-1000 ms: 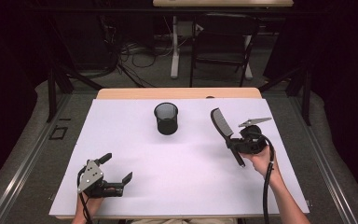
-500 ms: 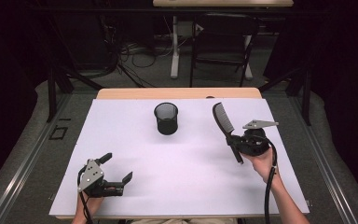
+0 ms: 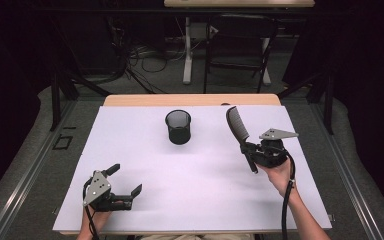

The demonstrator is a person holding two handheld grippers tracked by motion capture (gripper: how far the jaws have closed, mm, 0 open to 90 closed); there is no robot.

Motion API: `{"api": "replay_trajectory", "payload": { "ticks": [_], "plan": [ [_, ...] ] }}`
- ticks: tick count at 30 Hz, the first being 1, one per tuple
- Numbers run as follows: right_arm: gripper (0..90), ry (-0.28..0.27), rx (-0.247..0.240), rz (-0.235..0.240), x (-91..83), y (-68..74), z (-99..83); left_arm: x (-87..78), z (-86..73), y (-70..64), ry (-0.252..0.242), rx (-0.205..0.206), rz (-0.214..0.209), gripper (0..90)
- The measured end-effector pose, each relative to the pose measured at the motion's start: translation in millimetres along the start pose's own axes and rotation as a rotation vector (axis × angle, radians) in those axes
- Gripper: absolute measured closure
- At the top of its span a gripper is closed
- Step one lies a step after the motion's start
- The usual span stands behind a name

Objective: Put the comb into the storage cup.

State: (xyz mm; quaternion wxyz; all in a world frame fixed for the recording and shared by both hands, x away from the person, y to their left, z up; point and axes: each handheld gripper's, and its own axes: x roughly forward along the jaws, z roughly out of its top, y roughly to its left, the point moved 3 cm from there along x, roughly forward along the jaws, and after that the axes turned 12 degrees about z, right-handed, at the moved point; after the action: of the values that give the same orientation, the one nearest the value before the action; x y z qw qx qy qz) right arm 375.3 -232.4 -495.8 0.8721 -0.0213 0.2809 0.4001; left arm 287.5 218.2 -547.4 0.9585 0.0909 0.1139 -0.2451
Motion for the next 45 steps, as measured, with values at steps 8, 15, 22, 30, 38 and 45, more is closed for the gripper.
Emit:
{"api": "replay_trajectory", "payload": {
  "ticks": [8, 15, 22, 30, 38, 45],
  "plan": [
    [72.9, -0.029, -0.042, 0.003, 3.7, 5.3, 4.2, 0.3, -0.4, 1.0, 0.001, -0.006, 0.0, 0.2],
    [72.8, -0.063, -0.064, -0.004, 4.9, 8.9, 8.3, 0.0, -0.3, 0.9, 0.001, -0.005, 0.002, 0.2],
    [72.8, -0.076, -0.079, -0.018, 6.9, 6.8, 9.4, -0.6, -0.2, 0.4, 0.0, -0.003, 0.005, 0.2],
    [72.8, -0.096, -0.102, -0.033, 11.7, 5.7, 14.1, 0.2, -0.2, -0.2, 0.004, 0.0, 0.009, 0.2],
    [72.8, -0.137, -0.114, -0.042, 15.2, 5.2, 20.9, -0.4, -0.6, 0.9, 0.002, -0.006, 0.015, 0.2],
    [72.8, -0.156, -0.122, -0.047, 16.9, 5.0, 26.1, 0.1, -0.5, -0.1, 0.006, -0.003, 0.016, 0.2]
  ]
}}
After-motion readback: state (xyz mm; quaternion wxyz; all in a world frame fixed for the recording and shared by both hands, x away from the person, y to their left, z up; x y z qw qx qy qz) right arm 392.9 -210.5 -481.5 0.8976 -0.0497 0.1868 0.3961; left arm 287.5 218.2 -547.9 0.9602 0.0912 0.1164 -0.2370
